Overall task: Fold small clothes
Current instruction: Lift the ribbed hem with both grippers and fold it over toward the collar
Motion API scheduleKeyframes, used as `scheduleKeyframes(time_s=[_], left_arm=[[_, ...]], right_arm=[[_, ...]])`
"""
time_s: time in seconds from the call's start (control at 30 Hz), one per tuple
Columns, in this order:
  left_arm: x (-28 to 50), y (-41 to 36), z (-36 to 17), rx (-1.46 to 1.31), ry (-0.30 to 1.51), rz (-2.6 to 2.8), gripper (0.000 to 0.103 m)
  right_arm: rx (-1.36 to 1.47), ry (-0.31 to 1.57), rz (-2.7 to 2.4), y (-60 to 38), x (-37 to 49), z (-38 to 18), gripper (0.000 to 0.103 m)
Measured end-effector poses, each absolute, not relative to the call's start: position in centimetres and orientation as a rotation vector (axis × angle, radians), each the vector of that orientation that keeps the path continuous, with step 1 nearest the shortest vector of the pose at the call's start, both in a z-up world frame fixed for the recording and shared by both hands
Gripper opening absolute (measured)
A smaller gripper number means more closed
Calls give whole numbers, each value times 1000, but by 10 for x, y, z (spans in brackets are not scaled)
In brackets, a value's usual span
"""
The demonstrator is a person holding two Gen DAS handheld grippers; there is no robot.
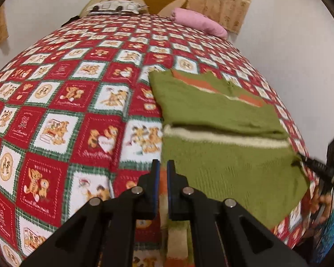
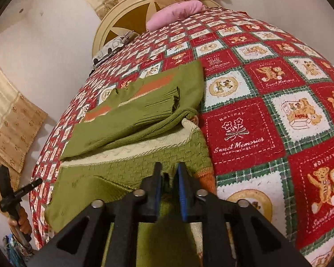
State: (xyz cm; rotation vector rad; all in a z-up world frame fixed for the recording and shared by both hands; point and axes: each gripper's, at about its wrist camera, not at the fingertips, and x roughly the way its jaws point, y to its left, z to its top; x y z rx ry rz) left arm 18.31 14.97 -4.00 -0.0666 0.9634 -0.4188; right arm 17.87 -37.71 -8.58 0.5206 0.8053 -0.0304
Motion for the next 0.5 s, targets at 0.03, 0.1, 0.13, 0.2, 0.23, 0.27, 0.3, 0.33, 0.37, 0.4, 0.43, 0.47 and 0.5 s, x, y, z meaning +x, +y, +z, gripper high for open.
scheduleKeyframes(time_s=[0.03,0.1,0.13,0.2,0.23,0.27,0.3,0.33,0.37,0.4,0.43,0.47,0.5], left_arm=[[177,147,-42,-67,962,-444,6],[165,140,-48,-61,961,-484,11],[161,134,-53,-52,959,-500,15],[159,124,-63,-35,967,-516,22],[160,120,-68,-27,980,-511,30],[164,117,-73,-28,994,-497,34],[166,116,-76,-38,996,-492,36],[167,116,-76,-46,989,-488,36],[168,115,-74,-48,981,-479,37],[168,114,-73,-46,976,-470,41],[168,114,-71,-42,967,-460,48],[166,115,-68,-43,950,-453,52],[165,116,-65,-44,926,-441,63]], right_arm=[[520,787,-31,-377,175,-82,30],[509,730,-42,-373,164,-71,42],[502,704,-45,-370,158,-66,48],[481,669,-49,-364,148,-56,49],[459,661,-55,-359,143,-53,49],[443,660,-57,-356,140,-50,49],[434,659,-57,-353,137,-49,49],[428,659,-54,-351,133,-47,49],[425,659,-51,-349,130,-46,49],[424,659,-51,-348,126,-46,49],[425,660,-54,-347,122,-47,49],[428,661,-55,-346,120,-48,49],[433,663,-57,-346,118,-50,49]])
